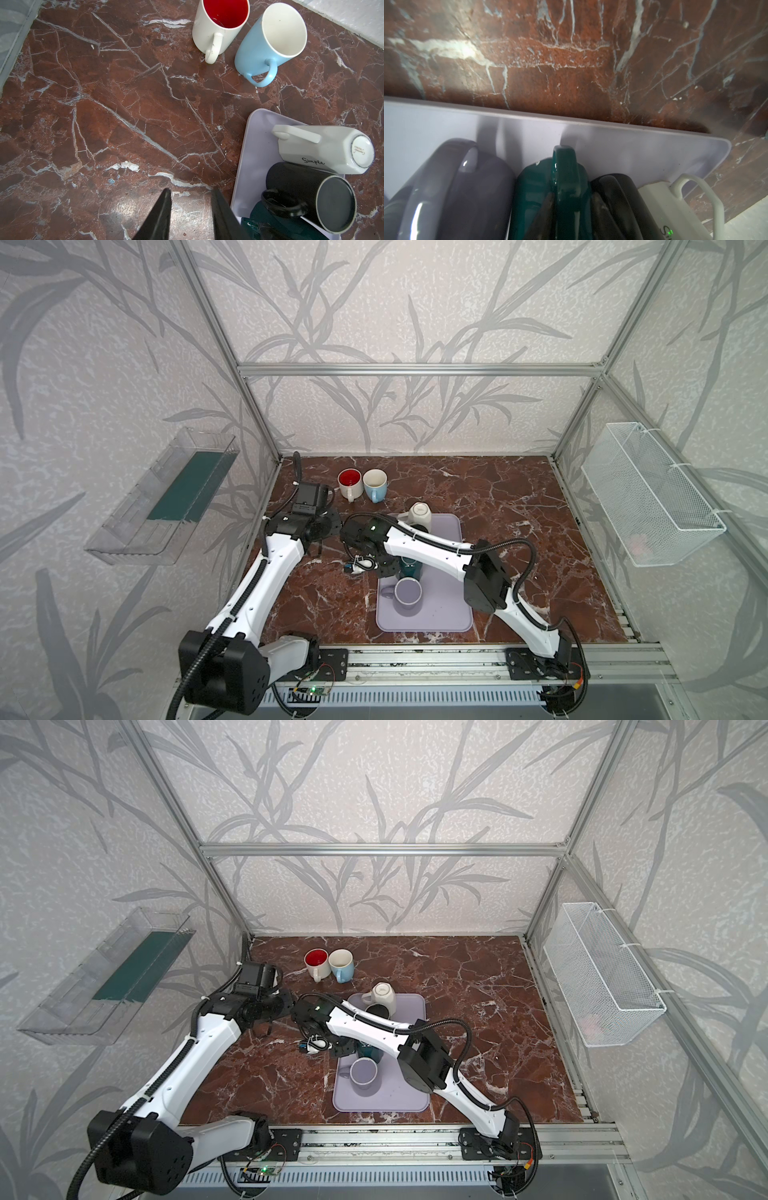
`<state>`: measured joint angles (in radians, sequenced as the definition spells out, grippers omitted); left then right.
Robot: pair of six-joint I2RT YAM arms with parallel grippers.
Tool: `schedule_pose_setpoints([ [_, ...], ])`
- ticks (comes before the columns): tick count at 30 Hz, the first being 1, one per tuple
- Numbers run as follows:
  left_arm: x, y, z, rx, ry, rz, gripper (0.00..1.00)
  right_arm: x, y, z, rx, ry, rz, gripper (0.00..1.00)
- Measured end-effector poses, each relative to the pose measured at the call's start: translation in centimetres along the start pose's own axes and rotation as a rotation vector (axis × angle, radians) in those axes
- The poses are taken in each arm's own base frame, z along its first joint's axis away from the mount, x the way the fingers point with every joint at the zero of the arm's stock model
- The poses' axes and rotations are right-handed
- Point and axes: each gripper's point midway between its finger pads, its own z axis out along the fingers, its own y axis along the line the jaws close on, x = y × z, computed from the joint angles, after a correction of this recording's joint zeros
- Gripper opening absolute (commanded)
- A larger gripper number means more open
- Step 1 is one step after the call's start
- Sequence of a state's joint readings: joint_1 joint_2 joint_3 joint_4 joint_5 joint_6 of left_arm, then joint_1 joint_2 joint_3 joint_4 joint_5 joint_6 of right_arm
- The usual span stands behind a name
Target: Turn the mug right side up
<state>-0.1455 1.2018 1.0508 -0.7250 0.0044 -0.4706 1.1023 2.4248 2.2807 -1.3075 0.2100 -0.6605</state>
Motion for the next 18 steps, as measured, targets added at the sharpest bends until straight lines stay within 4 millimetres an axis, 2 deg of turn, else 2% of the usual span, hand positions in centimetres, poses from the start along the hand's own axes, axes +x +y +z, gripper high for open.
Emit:
schedule_pose_setpoints([
  [18,-0.02,0.06,0.02,0.002,0.002,0.003,0.36,0.18,-0.38,0.03,0.021,0.012,-0.002,0.31],
])
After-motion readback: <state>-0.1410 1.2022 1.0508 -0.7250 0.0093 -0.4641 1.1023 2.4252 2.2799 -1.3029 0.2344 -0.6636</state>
